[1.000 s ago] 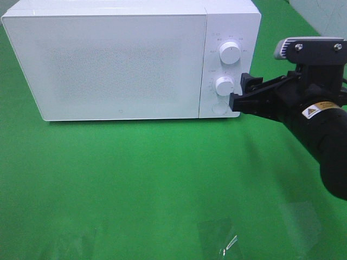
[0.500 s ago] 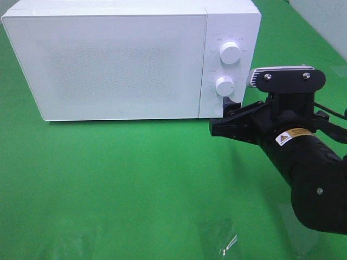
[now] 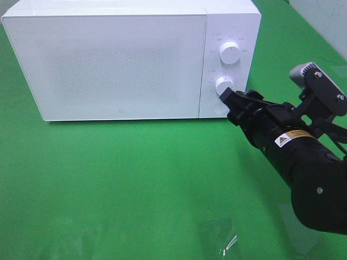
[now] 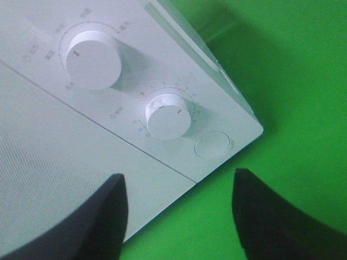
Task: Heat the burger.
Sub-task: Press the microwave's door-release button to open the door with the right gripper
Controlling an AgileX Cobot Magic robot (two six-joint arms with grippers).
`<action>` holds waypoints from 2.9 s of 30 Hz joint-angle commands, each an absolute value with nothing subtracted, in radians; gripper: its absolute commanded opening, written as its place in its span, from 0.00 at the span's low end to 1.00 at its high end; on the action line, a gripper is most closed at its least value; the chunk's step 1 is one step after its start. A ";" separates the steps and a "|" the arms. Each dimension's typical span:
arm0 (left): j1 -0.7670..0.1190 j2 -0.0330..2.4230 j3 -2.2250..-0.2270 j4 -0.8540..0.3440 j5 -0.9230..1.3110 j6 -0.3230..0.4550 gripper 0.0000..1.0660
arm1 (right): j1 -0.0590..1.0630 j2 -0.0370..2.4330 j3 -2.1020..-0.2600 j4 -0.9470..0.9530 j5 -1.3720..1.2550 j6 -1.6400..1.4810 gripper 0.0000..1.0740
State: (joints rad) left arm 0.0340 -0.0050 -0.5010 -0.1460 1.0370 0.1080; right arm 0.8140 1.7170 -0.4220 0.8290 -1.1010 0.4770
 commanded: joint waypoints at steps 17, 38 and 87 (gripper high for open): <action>0.034 -0.024 -0.498 -0.149 1.027 0.107 0.94 | 0.817 1.716 -0.422 0.824 -0.936 1.250 0.00; 0.034 -0.024 -0.498 -0.149 1.027 0.107 0.94 | 0.706 1.764 -0.492 0.722 -0.870 1.255 0.00; 0.034 -0.024 -0.498 -0.149 1.027 0.107 0.94 | 0.523 2.117 -0.869 0.588 -0.793 1.349 0.00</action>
